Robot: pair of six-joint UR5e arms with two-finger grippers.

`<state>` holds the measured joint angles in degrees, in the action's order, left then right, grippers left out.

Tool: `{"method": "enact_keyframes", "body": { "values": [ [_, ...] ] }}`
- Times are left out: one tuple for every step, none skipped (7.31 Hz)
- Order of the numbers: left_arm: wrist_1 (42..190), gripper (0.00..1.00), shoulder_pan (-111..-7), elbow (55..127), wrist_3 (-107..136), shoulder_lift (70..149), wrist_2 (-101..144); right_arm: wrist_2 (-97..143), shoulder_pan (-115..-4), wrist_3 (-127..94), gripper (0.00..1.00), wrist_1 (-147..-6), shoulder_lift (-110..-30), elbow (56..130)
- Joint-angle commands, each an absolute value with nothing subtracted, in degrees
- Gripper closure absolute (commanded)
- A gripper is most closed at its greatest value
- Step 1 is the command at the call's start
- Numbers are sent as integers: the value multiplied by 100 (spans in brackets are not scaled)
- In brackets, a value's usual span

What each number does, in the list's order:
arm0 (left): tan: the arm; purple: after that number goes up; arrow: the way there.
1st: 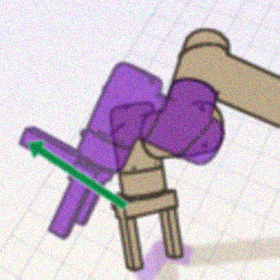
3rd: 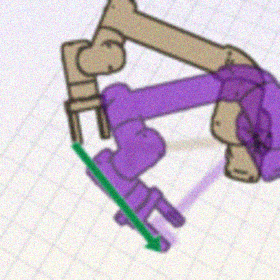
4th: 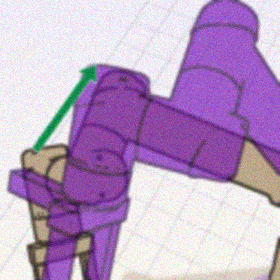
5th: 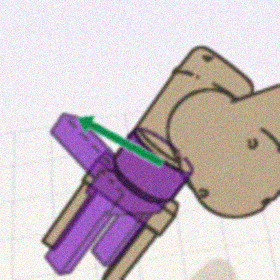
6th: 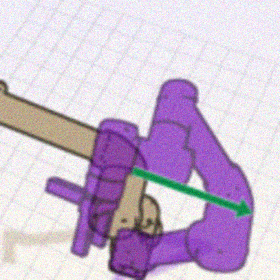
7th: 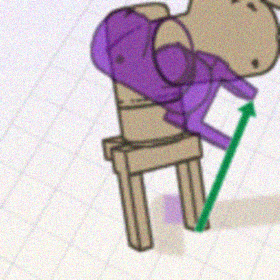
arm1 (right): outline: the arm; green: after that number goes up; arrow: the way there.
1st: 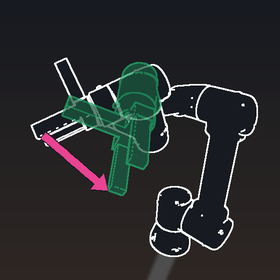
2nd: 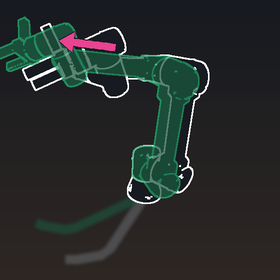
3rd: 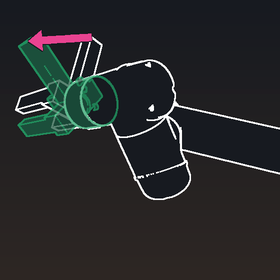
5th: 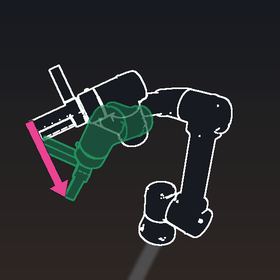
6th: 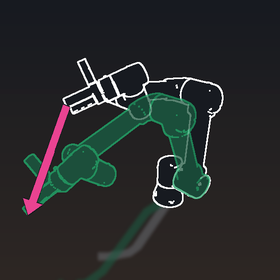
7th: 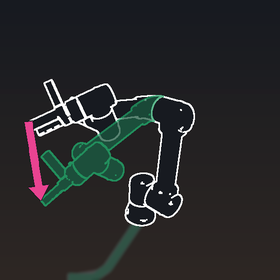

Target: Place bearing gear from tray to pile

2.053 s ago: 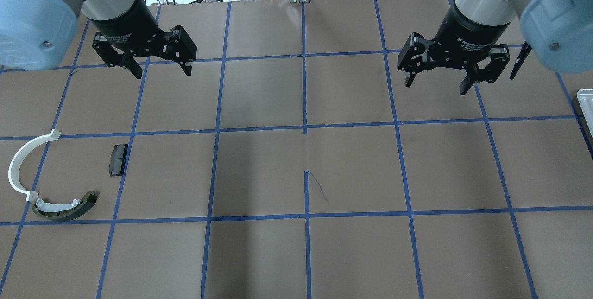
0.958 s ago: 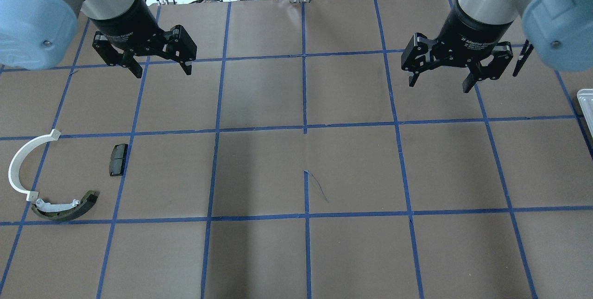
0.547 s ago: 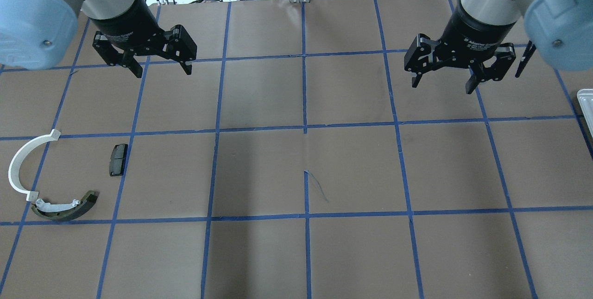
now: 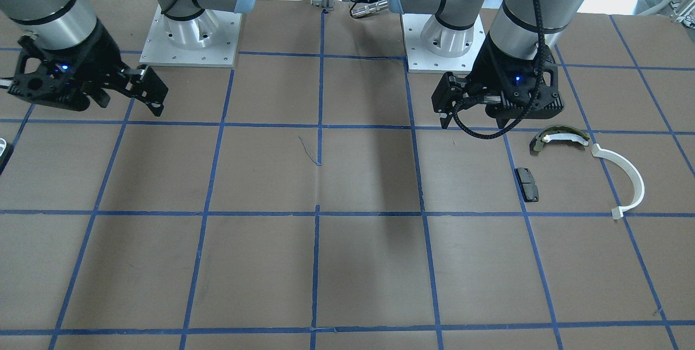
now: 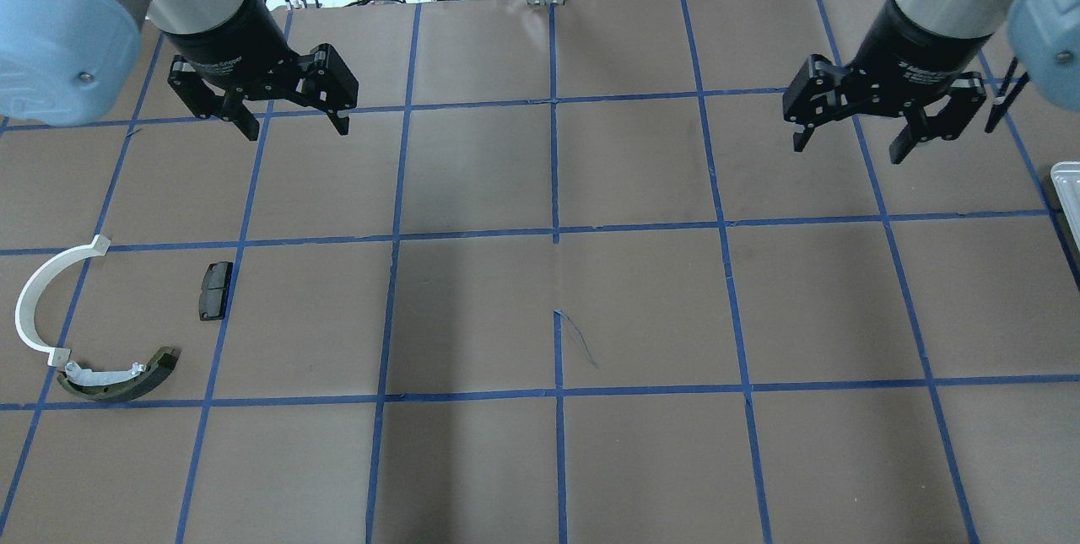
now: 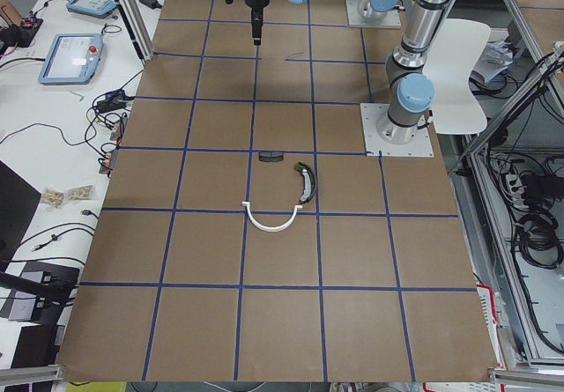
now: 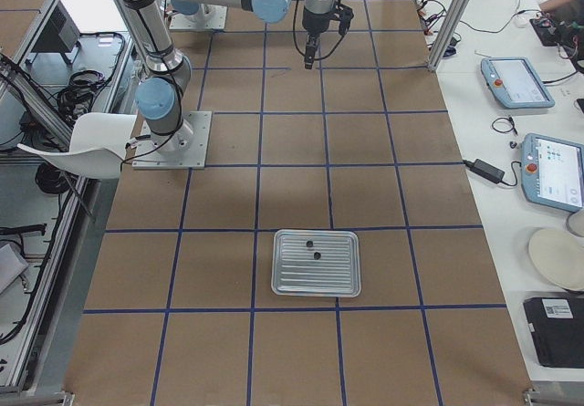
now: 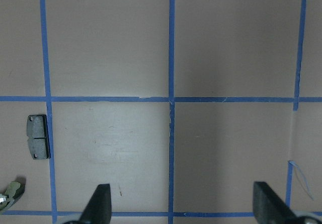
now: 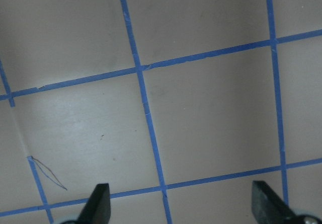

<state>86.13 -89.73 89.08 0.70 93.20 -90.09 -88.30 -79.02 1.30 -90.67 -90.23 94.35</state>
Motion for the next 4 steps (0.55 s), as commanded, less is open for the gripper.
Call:
{"method": "enact_keyframes", "body": {
  "values": [
    [8613,0,-8974,8930,70,9299,-9009,-8833,-6808,1889,0,-9105,-8791,9431],
    [8613,0,-8974,8904,70,9308,-9009,-8824,-6211,2612,0,-9262,-8719,9431],
    [8613,0,-8974,8921,70,9299,-9017,-8824,-5753,3193,0,-9333,-8536,9431],
    [8613,0,-8974,8921,70,9299,-9018,-8903,-5461,3686,0,-9673,-8343,9431]
  ]
}}
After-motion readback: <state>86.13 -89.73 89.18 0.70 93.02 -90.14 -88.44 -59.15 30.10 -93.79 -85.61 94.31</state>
